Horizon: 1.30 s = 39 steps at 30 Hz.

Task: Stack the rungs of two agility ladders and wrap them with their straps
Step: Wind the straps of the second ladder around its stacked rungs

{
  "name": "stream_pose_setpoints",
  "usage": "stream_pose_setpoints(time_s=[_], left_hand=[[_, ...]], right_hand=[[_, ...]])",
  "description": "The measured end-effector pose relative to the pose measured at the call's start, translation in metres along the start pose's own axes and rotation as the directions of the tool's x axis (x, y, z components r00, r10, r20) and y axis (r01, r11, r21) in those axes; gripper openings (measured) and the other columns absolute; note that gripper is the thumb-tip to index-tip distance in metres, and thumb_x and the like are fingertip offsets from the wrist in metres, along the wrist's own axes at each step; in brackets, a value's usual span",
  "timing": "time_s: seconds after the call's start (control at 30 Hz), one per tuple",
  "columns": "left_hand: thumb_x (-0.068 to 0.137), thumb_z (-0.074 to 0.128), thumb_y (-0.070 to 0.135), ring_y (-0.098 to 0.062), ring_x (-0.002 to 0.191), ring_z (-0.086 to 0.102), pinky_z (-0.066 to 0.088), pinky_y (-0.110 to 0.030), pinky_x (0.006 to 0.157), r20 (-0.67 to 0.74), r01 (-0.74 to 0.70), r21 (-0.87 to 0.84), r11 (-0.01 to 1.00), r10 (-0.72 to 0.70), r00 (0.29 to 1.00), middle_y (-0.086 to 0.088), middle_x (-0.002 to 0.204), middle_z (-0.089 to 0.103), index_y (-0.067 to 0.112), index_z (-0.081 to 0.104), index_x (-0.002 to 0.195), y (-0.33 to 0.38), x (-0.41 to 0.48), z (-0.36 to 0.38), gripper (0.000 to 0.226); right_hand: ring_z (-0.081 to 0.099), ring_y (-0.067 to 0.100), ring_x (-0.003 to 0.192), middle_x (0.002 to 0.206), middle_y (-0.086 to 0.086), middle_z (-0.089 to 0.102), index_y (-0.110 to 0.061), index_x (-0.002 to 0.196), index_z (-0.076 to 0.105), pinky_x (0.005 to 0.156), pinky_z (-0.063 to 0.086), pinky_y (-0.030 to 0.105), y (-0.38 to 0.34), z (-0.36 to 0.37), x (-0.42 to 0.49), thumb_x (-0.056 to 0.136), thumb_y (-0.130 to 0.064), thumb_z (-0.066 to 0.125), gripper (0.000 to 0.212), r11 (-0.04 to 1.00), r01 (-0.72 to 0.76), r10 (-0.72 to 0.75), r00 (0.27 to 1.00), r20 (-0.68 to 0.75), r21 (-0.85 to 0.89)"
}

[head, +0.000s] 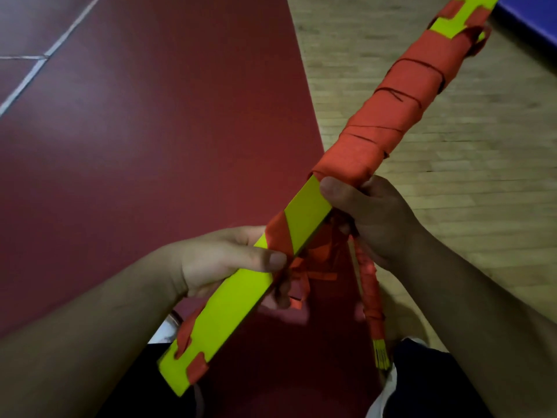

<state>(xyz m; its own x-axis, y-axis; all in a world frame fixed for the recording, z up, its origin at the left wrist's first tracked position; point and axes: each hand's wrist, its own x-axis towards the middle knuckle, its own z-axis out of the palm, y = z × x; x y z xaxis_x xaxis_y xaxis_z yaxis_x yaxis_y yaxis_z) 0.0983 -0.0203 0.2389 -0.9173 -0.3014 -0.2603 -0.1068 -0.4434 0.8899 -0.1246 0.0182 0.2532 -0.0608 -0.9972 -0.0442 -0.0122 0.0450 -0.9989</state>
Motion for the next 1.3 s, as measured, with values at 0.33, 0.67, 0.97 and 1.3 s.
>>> stream_pose_setpoints(time_s=[0.33,0.67,0.97,1.3], left_hand=[[0.084,0.069,0.017,-0.01,0.06,0.06,0.05,-0.024,0.056,-0.435,-0.057,0.235,0.97,0.157,0.887,0.007,0.067,0.065,0.032,0.069,0.079,-0.002,0.015,0.006,0.016],[0.081,0.074,0.031,-0.007,0.072,0.062,0.05,-0.026,0.069,-0.571,0.128,0.399,0.908,0.137,0.809,0.009,0.077,0.068,0.017,0.064,0.102,-0.007,0.013,-0.007,0.027],[0.082,0.078,0.029,-0.013,0.078,0.063,0.052,-0.04,0.085,-0.612,0.198,0.492,0.847,0.175,0.771,0.001,0.084,0.069,0.02,0.063,0.102,-0.007,0.017,-0.008,0.027],[0.091,0.068,0.031,-0.012,0.094,0.057,0.043,-0.028,0.079,-0.514,0.288,0.767,0.574,0.279,0.811,0.005,0.104,0.061,0.029,0.043,0.126,-0.02,0.016,-0.008,0.043]], right_hand=[[0.065,0.023,0.06,0.073,0.016,0.069,-0.01,0.083,0.067,0.059,0.05,0.039,-0.004,-0.008,0.001,0.063,-0.086,0.053,0.08,0.756,-0.043,0.045,0.999,-0.014,-0.653],[0.052,-0.002,0.056,0.054,-0.014,0.054,-0.025,0.071,0.056,0.05,0.032,0.011,0.004,-0.003,0.005,0.09,-0.027,0.068,0.023,0.724,0.022,-0.202,0.963,-0.181,-0.69],[0.053,0.003,0.051,0.06,-0.01,0.063,-0.021,0.078,0.062,0.05,0.039,0.019,0.006,-0.003,0.001,0.085,-0.032,0.065,0.013,0.827,0.02,-0.141,0.975,-0.173,-0.561],[0.05,0.0,0.046,0.05,-0.009,0.06,-0.019,0.06,0.06,0.047,0.037,0.015,0.007,0.007,0.0,0.081,-0.037,0.069,0.029,0.904,-0.1,-0.021,0.961,-0.276,-0.415]])
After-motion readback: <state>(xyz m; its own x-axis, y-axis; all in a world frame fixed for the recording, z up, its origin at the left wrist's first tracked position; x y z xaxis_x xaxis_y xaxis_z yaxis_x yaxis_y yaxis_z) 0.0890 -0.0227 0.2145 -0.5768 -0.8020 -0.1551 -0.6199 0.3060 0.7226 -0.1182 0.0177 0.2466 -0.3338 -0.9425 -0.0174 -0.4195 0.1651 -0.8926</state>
